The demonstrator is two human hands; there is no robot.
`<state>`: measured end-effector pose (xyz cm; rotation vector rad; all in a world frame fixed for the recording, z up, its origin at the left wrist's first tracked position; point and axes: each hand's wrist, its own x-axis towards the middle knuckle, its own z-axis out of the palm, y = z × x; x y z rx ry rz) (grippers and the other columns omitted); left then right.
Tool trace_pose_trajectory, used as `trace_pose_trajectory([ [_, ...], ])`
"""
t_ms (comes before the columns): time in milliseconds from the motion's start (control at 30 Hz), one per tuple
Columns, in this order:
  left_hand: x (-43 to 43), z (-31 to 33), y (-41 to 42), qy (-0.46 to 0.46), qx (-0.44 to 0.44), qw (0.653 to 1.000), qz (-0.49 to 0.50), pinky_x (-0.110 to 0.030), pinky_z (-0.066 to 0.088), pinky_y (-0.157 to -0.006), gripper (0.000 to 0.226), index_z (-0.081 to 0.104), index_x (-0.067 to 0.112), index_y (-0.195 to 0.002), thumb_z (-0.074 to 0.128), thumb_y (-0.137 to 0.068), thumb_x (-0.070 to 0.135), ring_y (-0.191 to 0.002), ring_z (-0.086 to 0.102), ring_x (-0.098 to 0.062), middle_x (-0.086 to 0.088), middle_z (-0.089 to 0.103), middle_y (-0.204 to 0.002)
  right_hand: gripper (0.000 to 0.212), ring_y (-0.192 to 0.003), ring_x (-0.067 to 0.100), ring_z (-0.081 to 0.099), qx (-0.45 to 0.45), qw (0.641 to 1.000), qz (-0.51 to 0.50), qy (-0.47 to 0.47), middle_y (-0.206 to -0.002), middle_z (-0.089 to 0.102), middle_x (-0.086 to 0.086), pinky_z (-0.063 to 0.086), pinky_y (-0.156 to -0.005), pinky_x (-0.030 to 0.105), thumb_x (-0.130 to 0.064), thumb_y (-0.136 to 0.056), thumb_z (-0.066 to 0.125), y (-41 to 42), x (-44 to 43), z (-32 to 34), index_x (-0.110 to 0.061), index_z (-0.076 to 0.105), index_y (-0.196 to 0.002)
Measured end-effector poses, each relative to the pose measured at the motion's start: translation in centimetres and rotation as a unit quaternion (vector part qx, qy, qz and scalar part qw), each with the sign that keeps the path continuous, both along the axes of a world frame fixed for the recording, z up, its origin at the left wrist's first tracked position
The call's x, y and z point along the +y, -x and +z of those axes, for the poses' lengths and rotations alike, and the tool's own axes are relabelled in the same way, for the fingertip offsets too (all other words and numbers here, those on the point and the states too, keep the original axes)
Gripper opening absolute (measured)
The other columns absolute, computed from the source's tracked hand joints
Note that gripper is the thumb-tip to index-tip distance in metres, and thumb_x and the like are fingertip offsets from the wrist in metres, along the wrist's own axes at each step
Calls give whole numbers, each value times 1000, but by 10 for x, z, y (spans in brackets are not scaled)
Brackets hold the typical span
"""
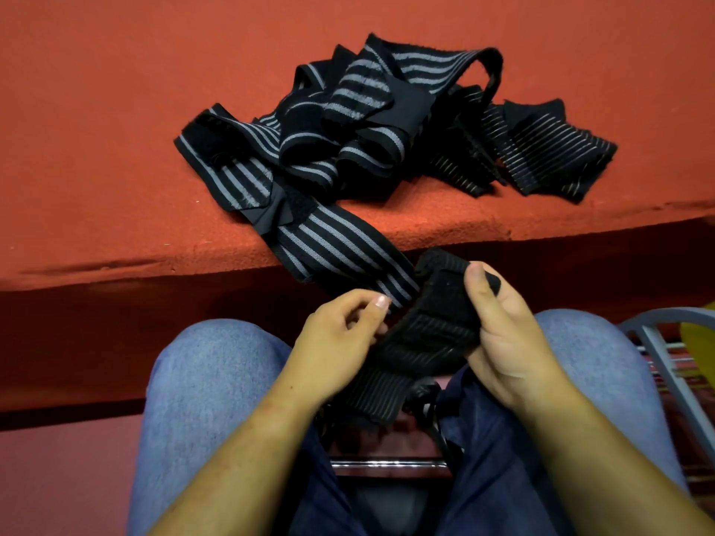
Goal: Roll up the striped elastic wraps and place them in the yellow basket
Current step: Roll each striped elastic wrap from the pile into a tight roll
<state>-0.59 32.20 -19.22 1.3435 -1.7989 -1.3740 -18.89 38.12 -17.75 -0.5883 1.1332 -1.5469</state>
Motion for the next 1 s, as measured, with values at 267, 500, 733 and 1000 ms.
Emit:
trace_pose_trajectory([
  [267, 4, 7, 2, 10, 109, 993, -39, -31, 57, -93, 32, 68, 30, -127, 72, -95, 29, -105, 71, -24, -4, 76, -109, 28, -74, 9, 61, 210, 977, 26, -6, -78, 66, -1, 52, -67, 24, -42, -93, 72, -2, -2, -14, -15, 69, -89],
  [500, 5, 5, -1, 54, 30, 996, -71, -43, 57, -93, 24, 71, 30, -125, 61, -103, 27, -96, 76, -17, 3, 80, -93, 21, -73, 3, 60, 287, 956, 49, -24, -78, 64, -11, 51, -67, 22, -48, -90, 66, -5, 1, -22, -27, 65, -94],
  [733, 5, 6, -3, 44, 23, 996, -76, -42, 45, -64, 30, 66, 13, -83, 61, -102, 35, -63, 50, -12, -10, 61, -66, 17, -70, 3, 59, 308, 950, 50, -13, -76, 65, -8, 48, -65, 21, -34, -96, 70, -2, 1, -19, -18, 66, -91],
  [1000, 9, 8, 2, 34, 87, 993, -75, -12, 44, -70, 50, 65, 35, -130, 79, -90, 11, -77, 62, -4, 20, 66, -95, 23, -69, 7, 59, 273, 961, 42, -13, -73, 64, -5, 48, -65, 28, -35, -93, 71, -1, 2, -16, -14, 65, -86],
])
